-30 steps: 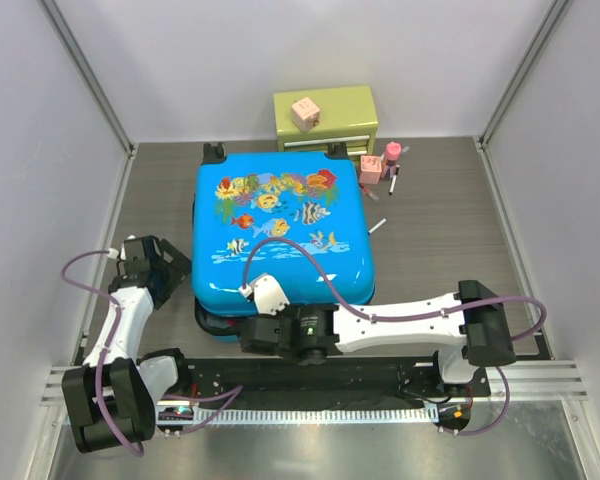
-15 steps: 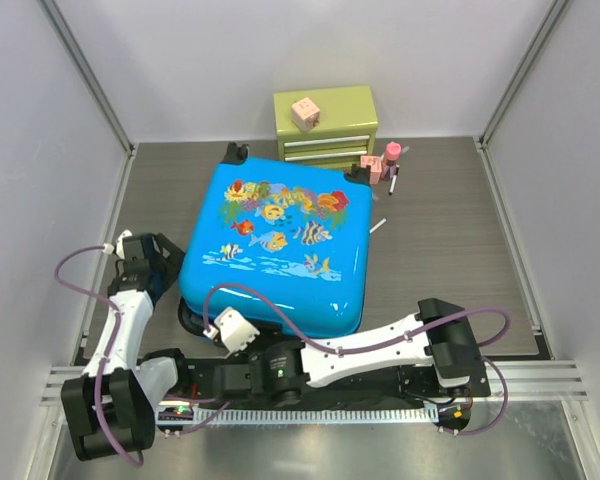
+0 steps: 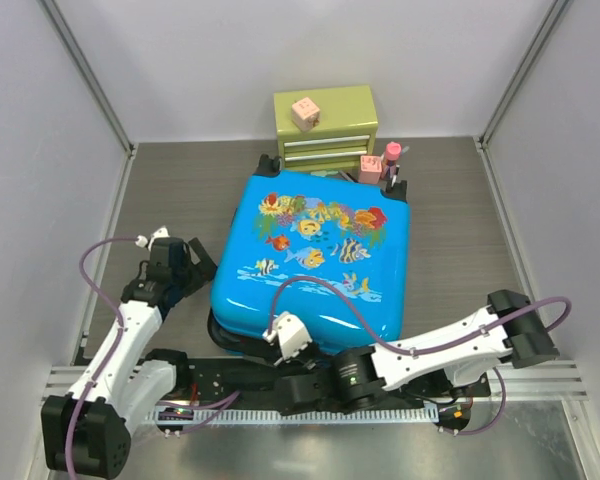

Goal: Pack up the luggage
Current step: Zip the luggage at the center of the board.

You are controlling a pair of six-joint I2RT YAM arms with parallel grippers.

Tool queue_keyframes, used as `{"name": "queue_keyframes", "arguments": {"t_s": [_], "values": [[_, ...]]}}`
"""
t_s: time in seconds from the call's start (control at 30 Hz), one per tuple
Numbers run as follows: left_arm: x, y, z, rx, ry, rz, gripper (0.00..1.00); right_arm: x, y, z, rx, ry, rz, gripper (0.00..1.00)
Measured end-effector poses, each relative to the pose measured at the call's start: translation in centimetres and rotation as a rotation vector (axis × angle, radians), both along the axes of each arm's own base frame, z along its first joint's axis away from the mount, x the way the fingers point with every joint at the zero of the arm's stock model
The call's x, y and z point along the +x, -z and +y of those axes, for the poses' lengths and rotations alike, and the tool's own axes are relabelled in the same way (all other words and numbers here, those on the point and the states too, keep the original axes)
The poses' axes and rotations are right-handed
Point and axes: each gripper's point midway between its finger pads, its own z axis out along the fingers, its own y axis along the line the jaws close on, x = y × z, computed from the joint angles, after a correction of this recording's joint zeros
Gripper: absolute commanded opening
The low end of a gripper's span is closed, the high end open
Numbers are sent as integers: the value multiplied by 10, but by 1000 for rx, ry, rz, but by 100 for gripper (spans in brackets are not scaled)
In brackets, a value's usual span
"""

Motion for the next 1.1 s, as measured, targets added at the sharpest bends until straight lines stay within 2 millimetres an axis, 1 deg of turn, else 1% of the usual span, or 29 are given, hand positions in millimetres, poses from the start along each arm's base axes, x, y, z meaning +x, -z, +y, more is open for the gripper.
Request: {"name": "queue_keyframes", "arguments": {"t_s": [0.1, 0.17, 0.33, 0.43, 0.6, 0.73, 0.77, 0.87, 0.97, 1.1], "values": [[-4, 0, -7, -10, 31, 7, 100, 4, -1, -21, 15, 23, 15, 1], [-8, -1, -9, -12, 38, 8, 100, 6, -1, -28, 11, 38, 17, 1], [-11, -11, -7, -34, -3, -30, 100, 7, -1, -30, 27, 75, 27, 1], [-13, -15, 3, -30, -75, -82, 100, 7, -1, -29, 41, 94, 36, 1], [-20, 1, 21, 30, -160, -61, 100, 9, -2, -30, 60, 121, 41, 1], [-23, 19, 22, 64, -147, 29, 100, 11, -3, -30, 75, 141, 51, 1], [-25, 24, 21, 66, -137, 52, 99, 12, -5, -30, 81, 147, 55, 1], [-25, 26, 15, 63, -103, 52, 99, 18, -10, -34, 98, 168, 75, 1], [-26, 27, 0, 56, -38, 51, 99, 25, -16, -42, 113, 192, 91, 1], [-31, 30, -21, 56, 48, 50, 99, 37, -25, -62, 105, 227, 79, 1]]}}
